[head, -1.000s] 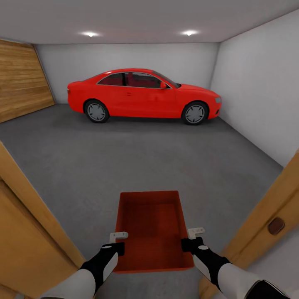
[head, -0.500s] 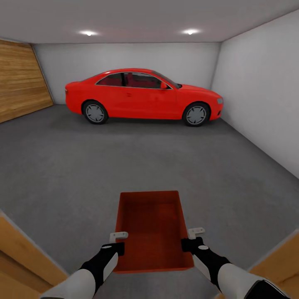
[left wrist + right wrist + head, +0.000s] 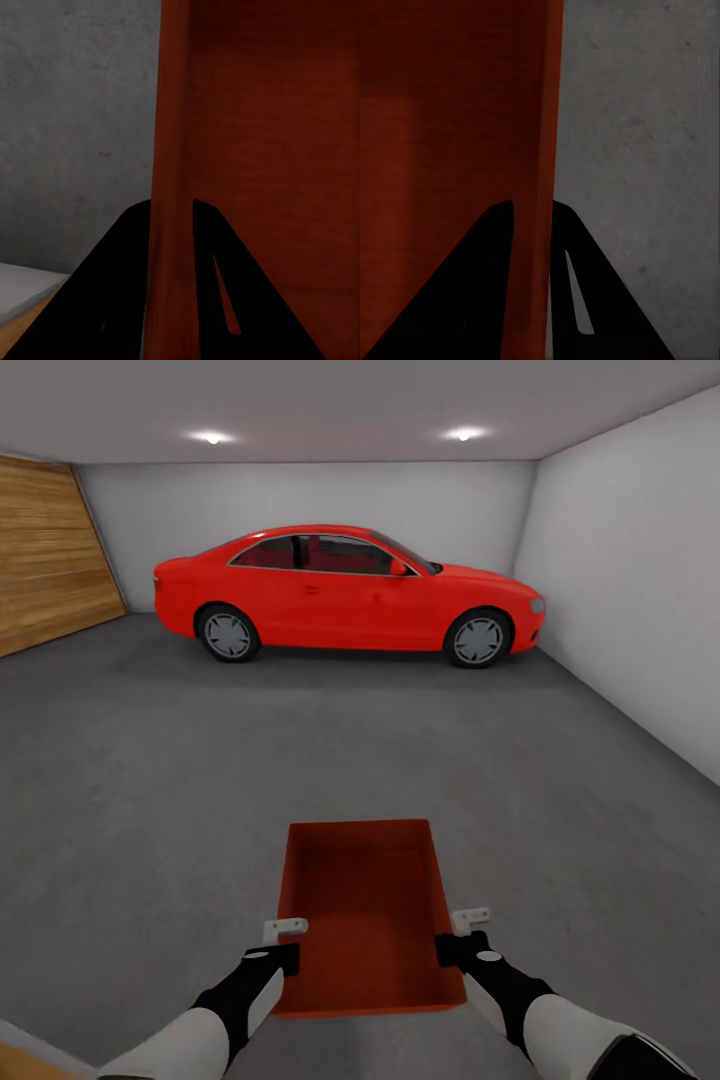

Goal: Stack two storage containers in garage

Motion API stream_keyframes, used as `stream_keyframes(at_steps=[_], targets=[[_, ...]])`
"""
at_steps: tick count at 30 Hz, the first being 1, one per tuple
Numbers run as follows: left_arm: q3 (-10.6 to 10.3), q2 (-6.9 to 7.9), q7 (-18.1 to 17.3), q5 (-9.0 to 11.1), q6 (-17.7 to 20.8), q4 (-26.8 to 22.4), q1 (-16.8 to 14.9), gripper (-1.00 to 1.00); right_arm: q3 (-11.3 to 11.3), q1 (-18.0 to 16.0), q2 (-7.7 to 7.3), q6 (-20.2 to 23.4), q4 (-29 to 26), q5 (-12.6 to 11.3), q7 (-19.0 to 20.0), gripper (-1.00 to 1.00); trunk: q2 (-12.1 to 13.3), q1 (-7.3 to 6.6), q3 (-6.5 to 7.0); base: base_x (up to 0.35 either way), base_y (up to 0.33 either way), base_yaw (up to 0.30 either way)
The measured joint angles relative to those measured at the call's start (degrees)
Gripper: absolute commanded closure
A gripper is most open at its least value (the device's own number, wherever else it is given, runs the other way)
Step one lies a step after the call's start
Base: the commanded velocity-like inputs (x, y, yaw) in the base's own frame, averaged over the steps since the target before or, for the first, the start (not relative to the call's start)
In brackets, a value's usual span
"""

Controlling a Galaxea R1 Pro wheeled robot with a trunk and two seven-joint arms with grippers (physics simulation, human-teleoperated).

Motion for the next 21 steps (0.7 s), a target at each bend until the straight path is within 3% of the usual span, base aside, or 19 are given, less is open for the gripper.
stream_keyframes(at_steps=[21], targets=[[0.1, -0.01, 0.0, -0.1, 0.0, 0.0, 0.0, 1.0, 0.0, 0.0, -0.01, 0.0, 0.0, 0.0, 0.0, 1.0, 0.0, 0.0, 0.0, 0.322, 0.001, 0.0]])
